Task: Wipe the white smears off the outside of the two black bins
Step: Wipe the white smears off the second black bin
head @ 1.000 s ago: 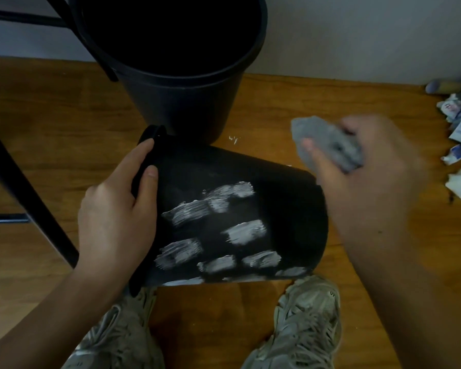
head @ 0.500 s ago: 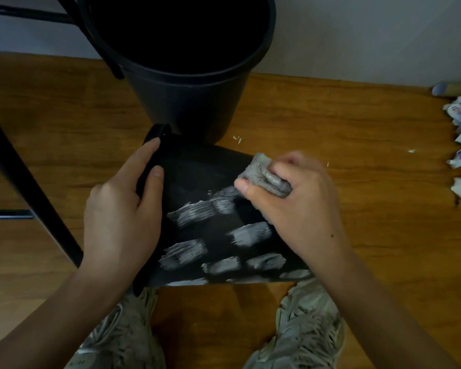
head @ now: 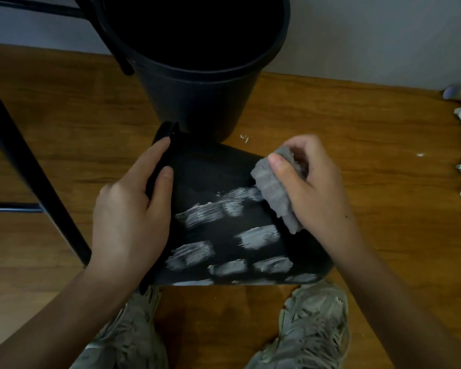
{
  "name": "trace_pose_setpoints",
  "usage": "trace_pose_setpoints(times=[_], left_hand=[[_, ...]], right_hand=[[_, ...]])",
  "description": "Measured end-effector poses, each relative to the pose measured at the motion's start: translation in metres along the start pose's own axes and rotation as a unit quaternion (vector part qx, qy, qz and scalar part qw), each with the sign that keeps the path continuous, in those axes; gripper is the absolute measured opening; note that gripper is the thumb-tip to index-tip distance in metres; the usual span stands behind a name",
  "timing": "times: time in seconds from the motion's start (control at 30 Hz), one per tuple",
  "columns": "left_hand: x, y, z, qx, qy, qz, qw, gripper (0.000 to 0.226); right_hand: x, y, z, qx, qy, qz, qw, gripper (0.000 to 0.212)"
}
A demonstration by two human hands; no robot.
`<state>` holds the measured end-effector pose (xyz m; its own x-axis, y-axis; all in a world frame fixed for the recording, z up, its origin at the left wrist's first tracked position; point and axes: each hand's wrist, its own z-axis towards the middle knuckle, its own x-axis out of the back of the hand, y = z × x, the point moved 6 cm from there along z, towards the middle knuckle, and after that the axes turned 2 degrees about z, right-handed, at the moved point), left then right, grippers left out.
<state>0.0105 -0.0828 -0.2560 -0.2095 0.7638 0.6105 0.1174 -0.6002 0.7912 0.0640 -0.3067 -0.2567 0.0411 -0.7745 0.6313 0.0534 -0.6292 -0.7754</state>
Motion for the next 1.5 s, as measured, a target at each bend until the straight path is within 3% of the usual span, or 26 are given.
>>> trace_pose_setpoints(times=[0.2,0.33,0.47,0.7,0.83,0.9,1.07,1.23,1.43,1.5], left_hand=[[0.0,0.0,0.001,-0.002,0.002,0.01,1.0,0.039],[0.003,0.005,-0.001,-0.01,0.007,0.014,1.0,0.04],[0.001,0.0,0.0,-0.006,0.002,0.006,1.0,0.039],[-0.002,0.0,0.007,0.006,0.0,-0.003,1.0,0.038],[-0.003,-0.001,0.006,0.008,-0.004,-0.008,1.0,0.038],[-0.003,-0.001,0.006,0.004,-0.004,-0.004,1.0,0.038],[-0.001,-0.004,0.004,0.002,-0.007,-0.003,1.0,0.039],[0.0,0.001,0.004,0.006,-0.012,-0.006,1.0,0.04],[-0.005,-0.003,0.01,0.014,-0.031,-0.016,0.999,0.039],[-0.002,-0.001,0.009,0.012,-0.027,-0.022,0.999,0.039]], right_hand=[[-0.001,-0.015,-0.005,0.087,-0.02,-0.057,0.994,0.026],[-0.013,-0.017,-0.019,0.065,-0.069,-0.109,0.989,0.037],[-0.022,-0.021,-0.025,0.096,-0.036,-0.21,0.972,0.051],[-0.037,-0.035,-0.042,0.195,-0.025,-0.191,0.962,0.043],[-0.016,-0.019,-0.022,0.126,0.022,-0.195,0.972,0.041],[-0.024,-0.026,-0.021,0.122,0.009,-0.204,0.971,0.043],[-0.049,-0.044,-0.049,0.237,-0.041,-0.19,0.952,0.039],[-0.019,-0.017,-0.028,0.14,0.036,-0.192,0.971,0.037],[-0.053,-0.051,-0.043,0.245,-0.05,-0.182,0.951,0.037],[-0.039,-0.038,-0.043,0.228,-0.026,-0.176,0.957,0.035]])
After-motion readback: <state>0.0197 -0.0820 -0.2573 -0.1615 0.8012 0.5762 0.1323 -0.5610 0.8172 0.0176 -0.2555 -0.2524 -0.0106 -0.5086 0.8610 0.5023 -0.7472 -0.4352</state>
